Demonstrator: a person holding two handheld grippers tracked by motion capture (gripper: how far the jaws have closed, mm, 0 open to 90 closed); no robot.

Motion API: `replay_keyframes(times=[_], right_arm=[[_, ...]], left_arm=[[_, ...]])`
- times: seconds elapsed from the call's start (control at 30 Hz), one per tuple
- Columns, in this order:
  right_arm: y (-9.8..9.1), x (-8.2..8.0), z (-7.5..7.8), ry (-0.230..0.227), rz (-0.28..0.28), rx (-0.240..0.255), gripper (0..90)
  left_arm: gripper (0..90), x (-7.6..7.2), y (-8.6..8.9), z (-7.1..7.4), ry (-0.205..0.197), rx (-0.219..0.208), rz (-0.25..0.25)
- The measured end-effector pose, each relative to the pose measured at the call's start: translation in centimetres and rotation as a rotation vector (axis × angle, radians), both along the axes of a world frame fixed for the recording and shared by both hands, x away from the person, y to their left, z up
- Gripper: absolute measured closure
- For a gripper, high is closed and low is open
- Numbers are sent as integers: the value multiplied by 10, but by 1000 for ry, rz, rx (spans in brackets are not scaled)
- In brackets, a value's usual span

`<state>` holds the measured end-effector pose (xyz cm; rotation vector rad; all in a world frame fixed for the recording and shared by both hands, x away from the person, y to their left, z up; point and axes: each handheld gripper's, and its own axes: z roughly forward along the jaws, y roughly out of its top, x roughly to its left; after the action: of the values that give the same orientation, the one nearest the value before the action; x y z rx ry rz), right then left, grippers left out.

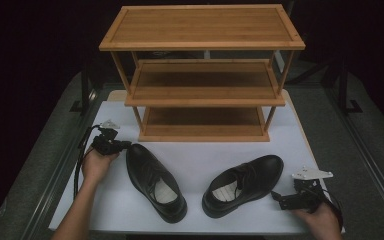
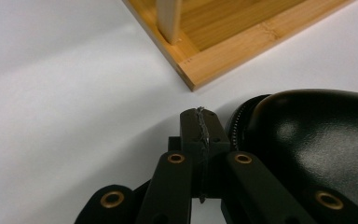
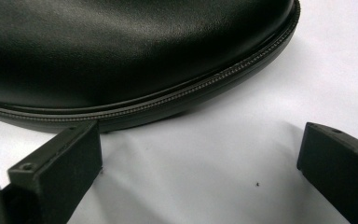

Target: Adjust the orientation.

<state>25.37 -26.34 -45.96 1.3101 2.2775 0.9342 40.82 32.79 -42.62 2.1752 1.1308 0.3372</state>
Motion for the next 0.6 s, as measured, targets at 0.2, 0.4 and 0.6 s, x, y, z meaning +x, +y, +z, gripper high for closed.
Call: replay_keyframes(times=[0.2, 0.4, 0.6], right_arm=[[0, 0, 0, -1, 0, 0, 0], [0, 0, 0, 0, 0, 1, 0], [0, 0, 0, 0, 0, 1, 0]], left_arm=[[900, -5, 7, 0, 0, -5, 10], [900, -27, 22, 8, -12, -15, 35], [900, -59, 26, 14, -33, -15, 18]])
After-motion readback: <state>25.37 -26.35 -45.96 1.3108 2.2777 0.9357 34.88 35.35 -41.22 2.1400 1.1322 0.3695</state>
